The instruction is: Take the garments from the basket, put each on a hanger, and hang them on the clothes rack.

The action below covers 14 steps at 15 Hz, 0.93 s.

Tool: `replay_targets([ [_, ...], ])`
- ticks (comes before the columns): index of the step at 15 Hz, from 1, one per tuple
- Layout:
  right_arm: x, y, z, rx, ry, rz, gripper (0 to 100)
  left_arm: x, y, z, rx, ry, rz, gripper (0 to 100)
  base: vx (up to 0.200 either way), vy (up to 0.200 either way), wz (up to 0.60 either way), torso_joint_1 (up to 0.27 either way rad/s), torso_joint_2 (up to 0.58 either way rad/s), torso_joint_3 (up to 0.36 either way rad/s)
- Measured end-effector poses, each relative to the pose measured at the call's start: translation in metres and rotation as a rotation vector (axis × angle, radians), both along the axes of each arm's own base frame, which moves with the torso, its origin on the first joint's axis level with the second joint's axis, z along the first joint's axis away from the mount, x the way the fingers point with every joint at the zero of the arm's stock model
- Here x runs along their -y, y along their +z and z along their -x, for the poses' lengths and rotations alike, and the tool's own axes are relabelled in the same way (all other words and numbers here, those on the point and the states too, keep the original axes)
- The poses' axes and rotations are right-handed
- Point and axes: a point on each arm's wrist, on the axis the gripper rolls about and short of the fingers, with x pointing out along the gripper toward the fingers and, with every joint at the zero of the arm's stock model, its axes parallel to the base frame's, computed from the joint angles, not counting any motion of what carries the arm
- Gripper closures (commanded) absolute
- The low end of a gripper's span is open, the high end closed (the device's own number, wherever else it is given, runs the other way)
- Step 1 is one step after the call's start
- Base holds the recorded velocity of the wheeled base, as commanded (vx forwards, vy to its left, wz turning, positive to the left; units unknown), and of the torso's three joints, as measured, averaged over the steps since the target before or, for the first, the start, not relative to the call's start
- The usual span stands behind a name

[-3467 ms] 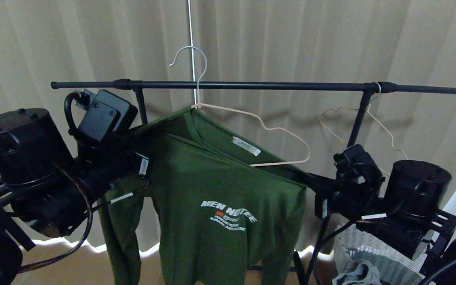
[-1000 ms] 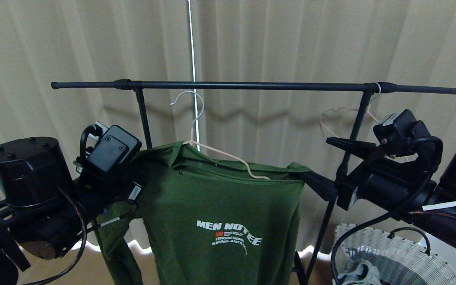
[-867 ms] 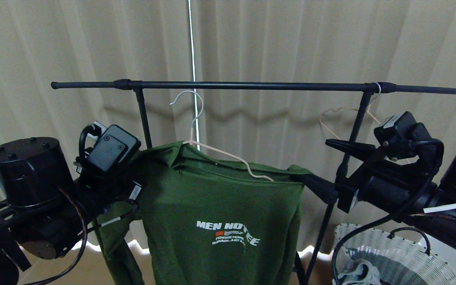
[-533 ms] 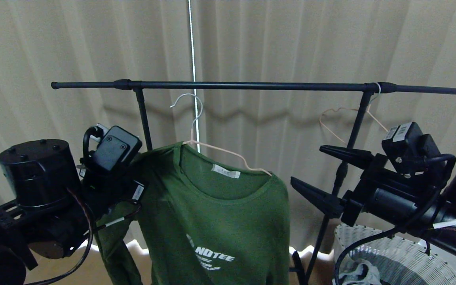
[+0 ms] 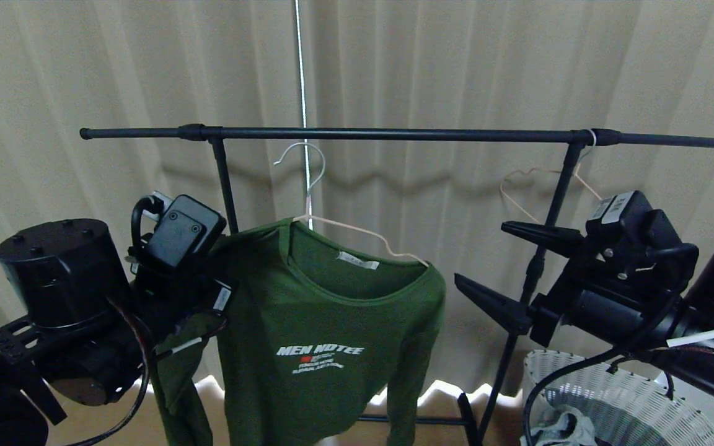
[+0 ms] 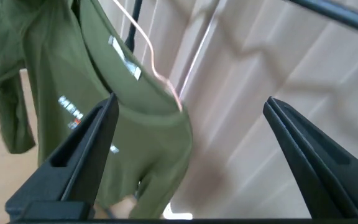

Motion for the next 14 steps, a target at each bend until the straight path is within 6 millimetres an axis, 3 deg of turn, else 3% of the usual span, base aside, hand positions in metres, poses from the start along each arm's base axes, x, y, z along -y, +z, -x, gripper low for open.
replay_targets([
  [7, -0.023, 0.013, -0.031, 0.008, -0.04, 0.18, 0, 0.022, 0.0, 0.005, 0.018, -0.085, 0.011, 100, 0.0, 0.0, 0.0, 0.0, 0.0, 0.0],
  [14, -0.059, 0.002, -0.057, -0.002, -0.116, 0.225, 0, 0.028, -0.004, 0.003, 0.061, -0.095, 0.035, 100, 0.0, 0.0, 0.0, 0.0, 0.0, 0.0],
])
